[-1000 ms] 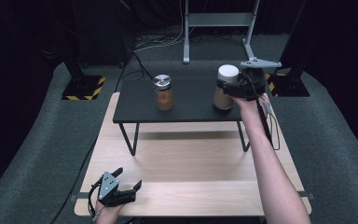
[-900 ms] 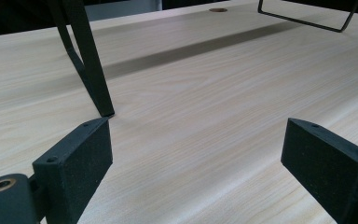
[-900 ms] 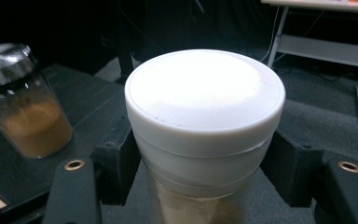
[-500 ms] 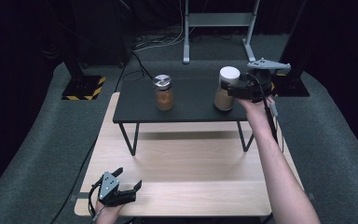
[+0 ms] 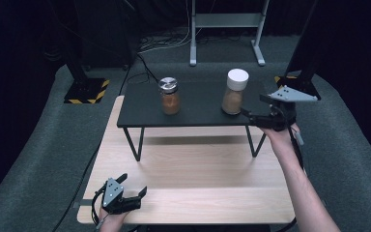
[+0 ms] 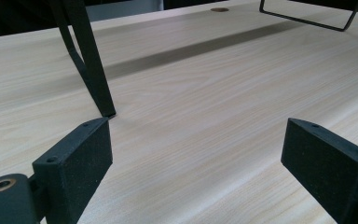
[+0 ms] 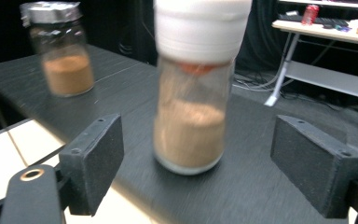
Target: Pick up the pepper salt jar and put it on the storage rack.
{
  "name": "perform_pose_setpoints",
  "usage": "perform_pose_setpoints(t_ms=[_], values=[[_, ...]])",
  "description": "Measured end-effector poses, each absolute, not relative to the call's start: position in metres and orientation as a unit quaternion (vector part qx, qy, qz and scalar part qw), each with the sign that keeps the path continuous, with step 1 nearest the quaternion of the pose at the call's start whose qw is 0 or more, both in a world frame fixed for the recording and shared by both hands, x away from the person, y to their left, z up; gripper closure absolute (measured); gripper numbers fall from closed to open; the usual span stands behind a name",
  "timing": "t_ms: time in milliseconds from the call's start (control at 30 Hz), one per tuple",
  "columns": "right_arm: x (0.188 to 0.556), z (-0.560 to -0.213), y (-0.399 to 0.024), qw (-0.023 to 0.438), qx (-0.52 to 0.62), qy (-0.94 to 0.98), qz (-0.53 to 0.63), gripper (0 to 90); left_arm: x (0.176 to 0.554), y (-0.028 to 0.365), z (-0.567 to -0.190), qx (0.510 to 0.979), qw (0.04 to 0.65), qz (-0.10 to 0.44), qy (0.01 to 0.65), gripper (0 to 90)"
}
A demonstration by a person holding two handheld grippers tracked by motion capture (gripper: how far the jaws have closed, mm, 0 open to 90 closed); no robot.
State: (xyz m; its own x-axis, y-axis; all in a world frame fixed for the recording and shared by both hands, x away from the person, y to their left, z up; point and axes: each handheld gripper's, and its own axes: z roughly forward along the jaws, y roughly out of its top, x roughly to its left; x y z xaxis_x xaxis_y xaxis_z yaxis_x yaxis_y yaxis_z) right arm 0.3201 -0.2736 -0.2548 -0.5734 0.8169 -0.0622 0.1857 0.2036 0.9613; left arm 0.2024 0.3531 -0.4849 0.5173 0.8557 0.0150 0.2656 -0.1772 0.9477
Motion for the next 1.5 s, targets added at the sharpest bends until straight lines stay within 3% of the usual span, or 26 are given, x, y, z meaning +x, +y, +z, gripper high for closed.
perform_pose_setpoints(t_ms=[300,667,933,1100,1500], values=[[0.288,-0.306,-0.306,0.278,0.320,0.715,0.555,13.3,0.202,0.352,-0.485,0.710,0.504,0.292,0.396,8.3],[0.242,-0.372,-0.329,0.310,0.298,0.734,0.525,13.1,0.202,0.352,-0.484,0.712,0.502,0.291,0.395,8.3],[0.224,-0.427,-0.347,0.296,0.335,0.725,0.524,12.8,0.202,0.352,-0.484,0.712,0.502,0.292,0.395,8.4],[0.210,-0.454,-0.355,0.317,0.359,0.716,0.508,12.9,0.203,0.352,-0.484,0.711,0.502,0.290,0.397,8.4],[0.202,-0.467,-0.371,0.290,0.384,0.716,0.506,12.1,0.203,0.351,-0.483,0.716,0.498,0.291,0.394,8.4]])
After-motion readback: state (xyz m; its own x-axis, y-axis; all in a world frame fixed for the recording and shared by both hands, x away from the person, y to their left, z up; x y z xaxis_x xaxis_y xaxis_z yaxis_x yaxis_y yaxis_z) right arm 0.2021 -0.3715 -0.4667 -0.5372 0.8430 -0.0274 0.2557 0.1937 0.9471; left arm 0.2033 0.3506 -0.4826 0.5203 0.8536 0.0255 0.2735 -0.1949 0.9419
